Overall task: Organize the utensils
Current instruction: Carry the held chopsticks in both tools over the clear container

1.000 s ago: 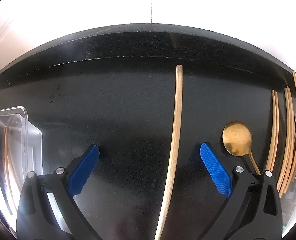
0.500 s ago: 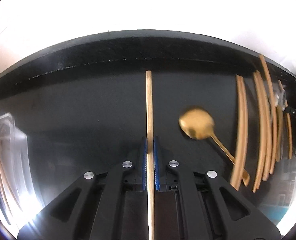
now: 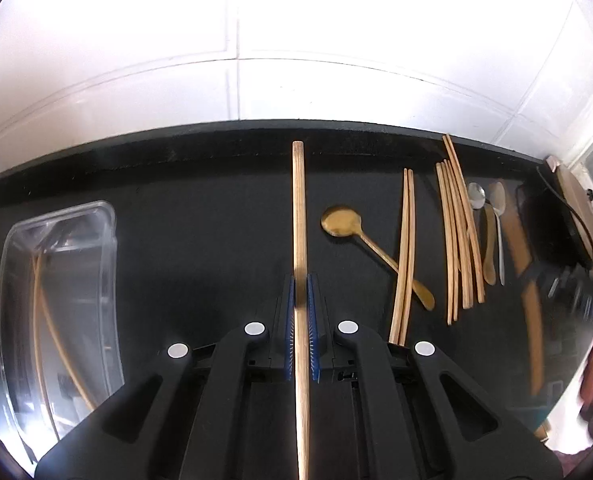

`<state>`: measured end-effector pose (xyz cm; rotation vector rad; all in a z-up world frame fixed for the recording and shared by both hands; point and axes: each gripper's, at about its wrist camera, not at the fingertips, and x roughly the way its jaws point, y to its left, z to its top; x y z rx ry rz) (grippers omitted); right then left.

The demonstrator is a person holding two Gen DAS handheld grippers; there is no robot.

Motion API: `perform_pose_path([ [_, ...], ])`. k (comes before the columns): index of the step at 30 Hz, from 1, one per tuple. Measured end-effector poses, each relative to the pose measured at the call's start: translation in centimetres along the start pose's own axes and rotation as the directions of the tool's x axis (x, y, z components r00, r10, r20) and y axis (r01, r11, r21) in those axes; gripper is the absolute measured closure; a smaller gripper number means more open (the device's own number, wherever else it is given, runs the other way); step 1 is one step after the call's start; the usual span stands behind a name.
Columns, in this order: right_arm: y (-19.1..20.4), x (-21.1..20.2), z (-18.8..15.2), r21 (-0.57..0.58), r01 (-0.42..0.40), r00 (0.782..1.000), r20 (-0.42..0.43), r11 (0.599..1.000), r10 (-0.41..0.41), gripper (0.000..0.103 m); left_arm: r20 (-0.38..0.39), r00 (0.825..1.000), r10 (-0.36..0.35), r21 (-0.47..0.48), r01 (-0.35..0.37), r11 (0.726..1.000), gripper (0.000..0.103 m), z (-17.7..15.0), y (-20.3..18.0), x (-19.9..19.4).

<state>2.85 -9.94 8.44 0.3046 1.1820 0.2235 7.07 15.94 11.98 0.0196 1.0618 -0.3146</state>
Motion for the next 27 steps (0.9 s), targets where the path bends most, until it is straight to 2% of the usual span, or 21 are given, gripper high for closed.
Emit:
perform_pose_path([
  [2, 5.5, 2.0, -1.2, -0.074, -0.105, 0.993, -0.071, 0.992, 0.099, 0.096, 0.009, 1.0, -0.007, -0.018, 0.007, 1.0, 0.098, -1.1, 1.0, -1.3],
  [5, 11.1, 2.1, 0.0, -0.175, -0.145, 0.989, -0.06, 0.974, 0.136, 0.096, 0.06, 0.998, 0.03, -0.05, -0.027, 0.998, 0.098, -1.5, 4.1, -4.3],
  [7, 14.8, 2.0, 1.6, -0.192, -0.205, 0.979, -0.045, 0.96, 0.2, 0.096, 0.103, 0.991, 0.089, -0.111, -0.077, 0.991, 0.098, -1.6, 8.3, -7.0],
  [9, 18.7, 2.9, 2.6, -0.235, -0.225, 0.974, -0.029, 0.946, 0.225, 0.096, 0.108, 0.986, 0.126, -0.175, -0.106, 0.979, 0.098, -2.2, 12.5, -8.7],
  [10, 20.0, 3.6, 3.4, -0.25, -0.224, 0.974, -0.03, 0.942, 0.223, 0.096, 0.101, 0.985, 0.138, -0.213, -0.114, 0.97, 0.098, -2.8, 14.7, -9.2],
  [12, 22.8, 5.9, 2.0, -0.264, -0.238, 0.971, -0.074, 0.935, 0.227, 0.096, 0.078, 0.989, 0.125, -0.257, -0.101, 0.961, 0.098, -4.3, 17.7, -9.4],
  [14, 24.4, 7.6, 0.5, -0.256, -0.261, 0.964, -0.113, 0.931, 0.24, 0.096, 0.069, 0.99, 0.125, -0.27, -0.102, 0.957, 0.098, -5.7, 19.5, -9.6],
  [16, 26.3, 8.6, 0.1, -0.265, -0.263, 0.964, -0.106, 0.928, 0.243, 0.096, 0.072, 0.991, 0.114, -0.29, -0.088, 0.953, 0.098, -6.6, 21.3, -10.0],
  [20, 29.8, 7.4, 2.1, -0.27, -0.245, 0.968, -0.015, 0.931, 0.25, 0.096, 0.107, 0.988, 0.112, -0.253, -0.081, 0.964, 0.098, -6.1, 23.1, -11.5],
  [25, 31.9, 10.0, 0.5, -0.214, -0.214, 0.977, -0.05, 0.953, 0.208, 0.096, 0.128, 0.989, 0.075, -0.213, -0.046, 0.976, 0.098, -5.8, 24.9, -12.9],
  [27, 32.4, 10.0, 0.4, -0.213, -0.2, 0.98, -0.036, 0.956, 0.197, 0.096, 0.127, 0.989, 0.069, -0.201, -0.042, 0.979, 0.098, -5.6, 25.0, -12.7],
])
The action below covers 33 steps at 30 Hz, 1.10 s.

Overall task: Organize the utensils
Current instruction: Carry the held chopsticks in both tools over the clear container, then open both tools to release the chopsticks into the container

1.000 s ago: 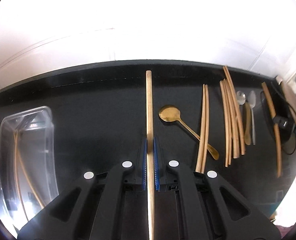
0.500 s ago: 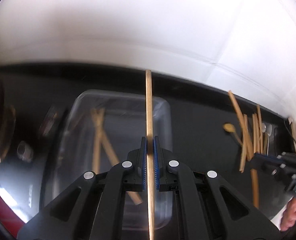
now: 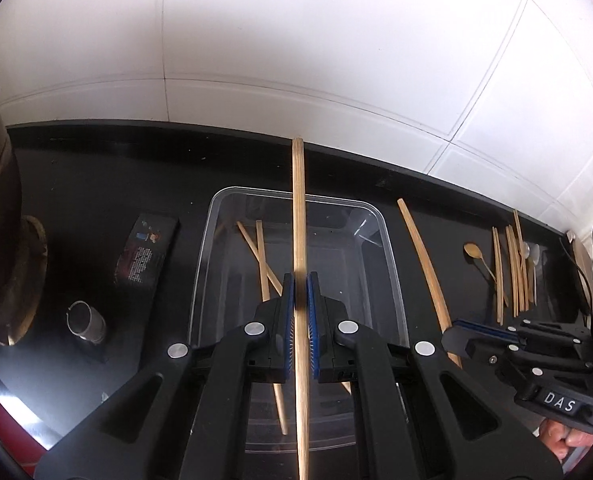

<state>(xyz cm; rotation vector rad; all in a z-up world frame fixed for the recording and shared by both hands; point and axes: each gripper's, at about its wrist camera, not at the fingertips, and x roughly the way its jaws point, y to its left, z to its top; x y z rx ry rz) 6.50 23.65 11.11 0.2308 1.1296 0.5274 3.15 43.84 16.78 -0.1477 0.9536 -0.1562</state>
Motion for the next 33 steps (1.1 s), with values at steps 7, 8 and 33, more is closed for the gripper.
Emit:
perform_pose_path([
  [7, 1.6, 0.3, 1.7, 0.027, 0.013, 1.0, 0.018, 1.0, -0.014, 0.096, 0.003, 1.0, -0.019, 0.019, 0.019, 1.0, 0.098, 0.5, 0.4, 0.2],
  [8, 1.6, 0.5, 2.1, 0.024, 0.017, 1.0, 0.013, 1.0, -0.018, 0.096, 0.002, 1.0, -0.011, 0.022, 0.011, 1.0, 0.098, 0.5, 0.3, 0.2],
  [33, -16.8, -13.5, -9.6, 0.276, 0.421, 0.888, 0.068, 0.864, -0.455, 0.011, -0.006, 0.997, 0.071, 0.04, -0.071, 0.997, 0.006, 1.5, -10.0, 1.7],
])
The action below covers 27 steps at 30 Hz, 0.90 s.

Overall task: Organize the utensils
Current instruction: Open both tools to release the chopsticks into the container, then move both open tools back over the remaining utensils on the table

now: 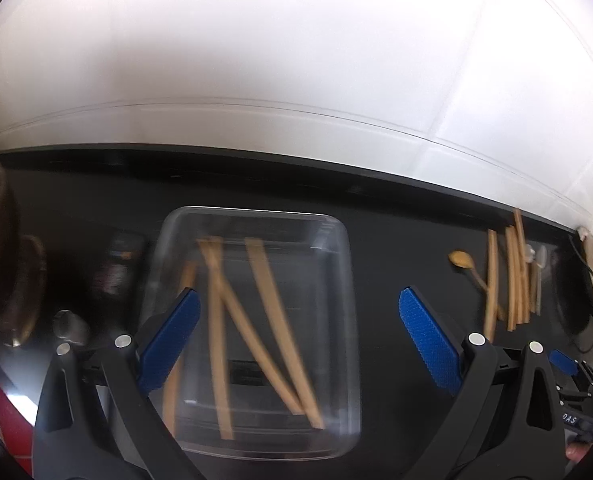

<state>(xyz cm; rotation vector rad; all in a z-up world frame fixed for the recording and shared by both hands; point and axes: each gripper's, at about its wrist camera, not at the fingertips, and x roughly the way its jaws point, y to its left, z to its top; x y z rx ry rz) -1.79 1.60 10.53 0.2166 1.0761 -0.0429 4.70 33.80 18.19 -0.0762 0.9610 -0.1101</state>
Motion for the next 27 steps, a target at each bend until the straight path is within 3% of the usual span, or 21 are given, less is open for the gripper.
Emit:
perform_pose_path([
  [12, -14.4, -1.4, -1.5, 0.155, 0.061, 0.997, -0.054, 0.986, -0.053, 0.011, -0.064, 0.996, -0.056, 0.192, 0.067, 0.979, 0.006, -1.3, -16.3, 2.4],
  [21, -22.5, -0.4, -0.6, 0.212, 0.03, 0.995, -0.102, 0.977, -0.009, 0.011, -0.102, 0.993, -0.06, 0.144, 0.074, 0.987, 0.006, -1.1, -22.8, 4.0],
  [27, -25.2, 0.8, 1.0, 0.171, 0.006, 0.993, -0.118, 0.985, 0.014, 0.011, -0.094, 0.995, -0.016, 0.11, 0.026, 0.994, 0.006, -0.8, -25.3, 4.7],
])
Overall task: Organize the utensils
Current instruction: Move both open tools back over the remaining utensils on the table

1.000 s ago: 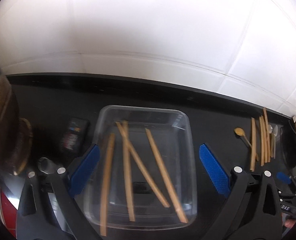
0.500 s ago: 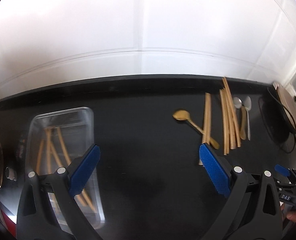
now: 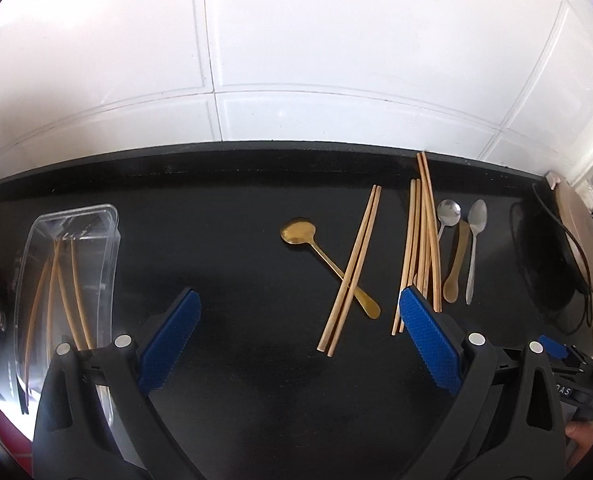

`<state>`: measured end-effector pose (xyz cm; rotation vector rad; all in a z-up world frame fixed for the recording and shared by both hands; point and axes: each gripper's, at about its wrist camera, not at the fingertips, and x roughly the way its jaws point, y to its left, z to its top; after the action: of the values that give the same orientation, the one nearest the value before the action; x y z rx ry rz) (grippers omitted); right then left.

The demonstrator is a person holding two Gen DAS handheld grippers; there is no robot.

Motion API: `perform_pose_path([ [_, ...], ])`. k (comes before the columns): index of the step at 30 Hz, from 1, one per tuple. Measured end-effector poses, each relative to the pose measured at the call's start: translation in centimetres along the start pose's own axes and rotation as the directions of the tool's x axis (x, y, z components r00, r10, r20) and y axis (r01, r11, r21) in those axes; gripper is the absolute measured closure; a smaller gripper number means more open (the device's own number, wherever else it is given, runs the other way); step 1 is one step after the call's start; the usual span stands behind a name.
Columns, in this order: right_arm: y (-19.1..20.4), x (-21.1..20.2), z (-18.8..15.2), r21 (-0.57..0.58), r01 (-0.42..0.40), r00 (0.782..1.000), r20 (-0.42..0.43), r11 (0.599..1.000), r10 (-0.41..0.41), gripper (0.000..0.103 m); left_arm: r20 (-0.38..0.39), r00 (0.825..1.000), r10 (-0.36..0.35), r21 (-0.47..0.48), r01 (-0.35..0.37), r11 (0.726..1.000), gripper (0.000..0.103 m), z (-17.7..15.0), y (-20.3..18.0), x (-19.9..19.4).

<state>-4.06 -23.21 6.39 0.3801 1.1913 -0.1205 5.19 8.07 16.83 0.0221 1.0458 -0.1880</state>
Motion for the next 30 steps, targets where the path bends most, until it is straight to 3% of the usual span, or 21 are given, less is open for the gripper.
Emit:
perform_pose_path([
  [3, -0.8, 0.6, 0.8, -0.014, -0.011, 1.0, -0.015, 1.0, 0.011, 0.011, -0.019, 0.999, 0.025, -0.029, -0.026, 0.999, 0.006, -0.2, -0.4, 0.6],
  [8, -1.4, 1.3, 2.5, -0.038, 0.048, 0.999, 0.002, 0.998, -0.048, 0.008, -0.051, 0.995, 0.09, -0.041, -0.092, 0.995, 0.006, -0.2, -0.6, 2.2],
  [12, -1.5, 2.3, 3.5, -0.057, 0.017, 1.0, -0.012, 0.998, -0.018, 0.007, -0.094, 0.988, 0.124, -0.023, -0.127, 0.992, 0.006, -0.3, -0.8, 4.4],
  [15, -1.0, 3.3, 4.5, -0.093, 0.01, 1.0, -0.026, 0.996, -0.013, 0.007, -0.132, 0.977, 0.169, 0.031, -0.167, 0.986, 0.006, -0.2, -1.4, 6.7],
  [22, -0.3, 6.4, 7.7, -0.144, 0.099, 0.994, -0.027, 0.985, -0.103, 0.007, -0.215, 0.952, 0.219, 0.166, -0.185, 0.969, 0.006, 0.7, -2.8, 12.2],
  [30, 1.2, 9.5, 11.2, -0.157, 0.14, 0.989, -0.024, 0.978, -0.145, 0.007, -0.251, 0.941, 0.228, 0.239, -0.168, 0.957, 0.006, 2.3, -3.6, 16.4],
])
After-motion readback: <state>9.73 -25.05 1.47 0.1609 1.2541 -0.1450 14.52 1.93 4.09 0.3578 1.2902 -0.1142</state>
